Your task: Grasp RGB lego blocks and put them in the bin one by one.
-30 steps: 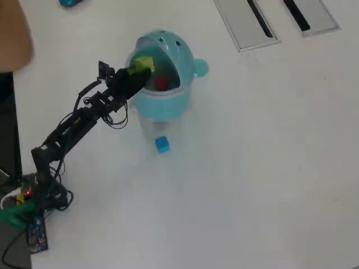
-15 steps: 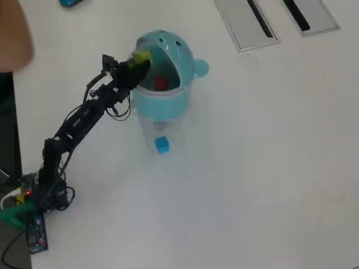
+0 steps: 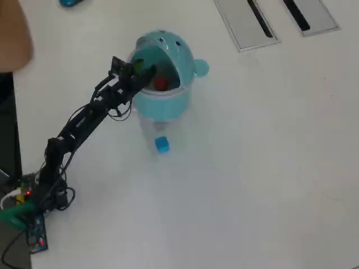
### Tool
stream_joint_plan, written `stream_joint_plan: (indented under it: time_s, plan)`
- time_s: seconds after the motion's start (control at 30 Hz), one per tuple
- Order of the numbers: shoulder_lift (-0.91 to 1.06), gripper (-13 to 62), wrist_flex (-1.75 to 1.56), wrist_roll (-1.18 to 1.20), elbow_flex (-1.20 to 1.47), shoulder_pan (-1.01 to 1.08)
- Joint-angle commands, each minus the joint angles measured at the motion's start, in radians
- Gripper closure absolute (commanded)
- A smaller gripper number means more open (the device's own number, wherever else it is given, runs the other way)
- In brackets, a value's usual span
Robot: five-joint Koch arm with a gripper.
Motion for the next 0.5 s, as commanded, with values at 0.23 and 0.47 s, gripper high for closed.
stream_joint_plan:
  time_s: [0.23, 0.47]
  plan:
    - [0.163, 23.7, 0.115, 0.0, -0.051, 0.086]
    - [0.252, 23.7, 0.264, 0.0, 0.003, 0.163]
